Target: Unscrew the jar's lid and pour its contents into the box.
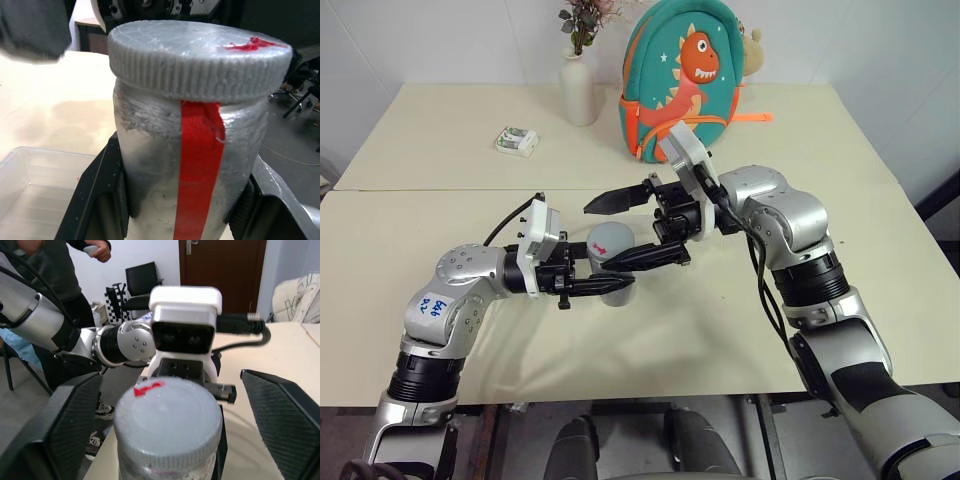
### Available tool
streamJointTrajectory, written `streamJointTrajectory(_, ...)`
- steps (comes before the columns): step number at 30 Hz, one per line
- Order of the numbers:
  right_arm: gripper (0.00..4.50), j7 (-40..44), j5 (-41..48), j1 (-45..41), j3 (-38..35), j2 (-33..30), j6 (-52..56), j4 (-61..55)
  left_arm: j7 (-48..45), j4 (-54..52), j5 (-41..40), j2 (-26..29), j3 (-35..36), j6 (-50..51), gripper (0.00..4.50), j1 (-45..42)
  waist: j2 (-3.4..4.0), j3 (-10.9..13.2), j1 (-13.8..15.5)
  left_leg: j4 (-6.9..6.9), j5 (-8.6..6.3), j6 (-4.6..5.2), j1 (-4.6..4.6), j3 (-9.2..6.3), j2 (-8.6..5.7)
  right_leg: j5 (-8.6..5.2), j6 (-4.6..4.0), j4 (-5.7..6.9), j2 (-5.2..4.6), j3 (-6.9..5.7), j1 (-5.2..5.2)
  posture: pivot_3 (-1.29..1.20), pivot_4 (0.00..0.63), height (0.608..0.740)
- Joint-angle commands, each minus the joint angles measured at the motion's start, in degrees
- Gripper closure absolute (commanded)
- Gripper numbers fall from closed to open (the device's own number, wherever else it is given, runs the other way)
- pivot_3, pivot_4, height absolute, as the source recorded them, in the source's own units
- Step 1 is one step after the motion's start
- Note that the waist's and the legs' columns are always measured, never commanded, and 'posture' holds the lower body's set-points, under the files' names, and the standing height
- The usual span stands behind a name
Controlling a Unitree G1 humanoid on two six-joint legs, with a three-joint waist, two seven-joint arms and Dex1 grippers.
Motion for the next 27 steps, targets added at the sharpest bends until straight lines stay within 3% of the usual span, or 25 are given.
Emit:
streamJointTrajectory(1,0.01,-0.5,0.6,0.2,-2.5,-0.6,-2.1,-1.9,0.1,-2.4,-1.6,1.3,1.9,0.5,2.53,0.0,0.0,0.0,0.0,0.0,0.0,0.0,0.0,0.0,0.0,0.0,0.0,0.0,0.0,0.0,0.0,0.0,0.15,0.74)
streamJointTrajectory(13,0.01,-15.4,-5.0,2.1,-0.7,3.8,-1.8,-4.4,6.4,-3.2,-0.5,0.4,2.9,0.5,2.53,1.1,0.0,0.0,0.0,0.0,0.0,0.0,0.0,0.0,0.01,0.0,0.0,0.03,0.01,0.02,-0.02,0.0,0.15,0.74)
streamJointTrajectory(27,0.01,-16.1,-6.6,-1.0,-3.7,3.1,-4.1,3.0,6.7,-4.1,-1.1,0.7,3.0,0.3,2.53,2.5,0.0,0.0,0.0,-0.01,-0.01,-0.01,-0.01,0.02,0.02,0.0,-0.01,0.0,0.01,0.02,-0.02,0.0,0.15,0.74)
